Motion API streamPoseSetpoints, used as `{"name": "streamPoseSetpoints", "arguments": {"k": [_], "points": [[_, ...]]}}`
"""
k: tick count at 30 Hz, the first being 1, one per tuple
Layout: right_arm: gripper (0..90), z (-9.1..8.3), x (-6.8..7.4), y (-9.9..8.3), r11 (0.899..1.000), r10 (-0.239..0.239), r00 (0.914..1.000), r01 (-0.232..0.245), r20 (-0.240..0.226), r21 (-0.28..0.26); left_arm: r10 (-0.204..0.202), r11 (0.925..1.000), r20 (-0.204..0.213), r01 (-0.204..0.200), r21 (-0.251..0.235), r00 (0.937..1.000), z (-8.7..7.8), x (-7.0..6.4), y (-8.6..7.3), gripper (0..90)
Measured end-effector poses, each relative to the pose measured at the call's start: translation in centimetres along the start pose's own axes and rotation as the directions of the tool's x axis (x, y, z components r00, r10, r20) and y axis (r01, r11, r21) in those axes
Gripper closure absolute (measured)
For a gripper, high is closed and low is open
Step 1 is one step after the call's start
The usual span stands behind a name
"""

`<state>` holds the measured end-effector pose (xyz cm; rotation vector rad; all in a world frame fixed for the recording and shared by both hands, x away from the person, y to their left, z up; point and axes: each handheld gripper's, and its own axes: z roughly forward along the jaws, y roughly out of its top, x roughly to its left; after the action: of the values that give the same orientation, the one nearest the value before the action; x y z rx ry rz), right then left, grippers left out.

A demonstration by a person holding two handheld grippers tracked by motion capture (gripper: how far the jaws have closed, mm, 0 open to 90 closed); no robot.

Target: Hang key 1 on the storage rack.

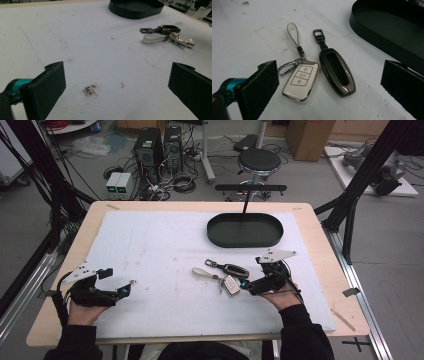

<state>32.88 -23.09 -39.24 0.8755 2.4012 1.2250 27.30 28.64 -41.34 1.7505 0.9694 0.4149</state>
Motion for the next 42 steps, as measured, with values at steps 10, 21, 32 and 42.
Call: {"name": "streamPoseSetpoints", "arguments": {"k": [10,21,32,42], "points": [[0.8,1.4,0.8,1.5,0.998,-0.048,0.9985,0.049,-0.028,0.03,0.005,1.0,0.008,-0.005,0.004,1.0,0.1,-0.1,0.0,1.7],[0.8,4.4,2.7,3.1,0.99,-0.109,0.9898,0.116,-0.092,0.073,0.005,1.0,0.009,-0.005,0.007,0.9999,0.1,-0.1,0.0,1.7],[0.8,8.2,4.3,3.8,0.969,-0.159,0.9819,0.175,-0.103,0.174,0.009,0.9999,0.015,-0.01,0.008,0.9998,0.1,-0.1,0.0,1.7],[0.9,9.7,4.4,3.5,0.961,-0.121,0.9793,0.156,-0.162,0.227,0.013,0.9999,0.013,-0.013,0.006,0.9998,0.1,-0.1,0.0,1.7]]}}
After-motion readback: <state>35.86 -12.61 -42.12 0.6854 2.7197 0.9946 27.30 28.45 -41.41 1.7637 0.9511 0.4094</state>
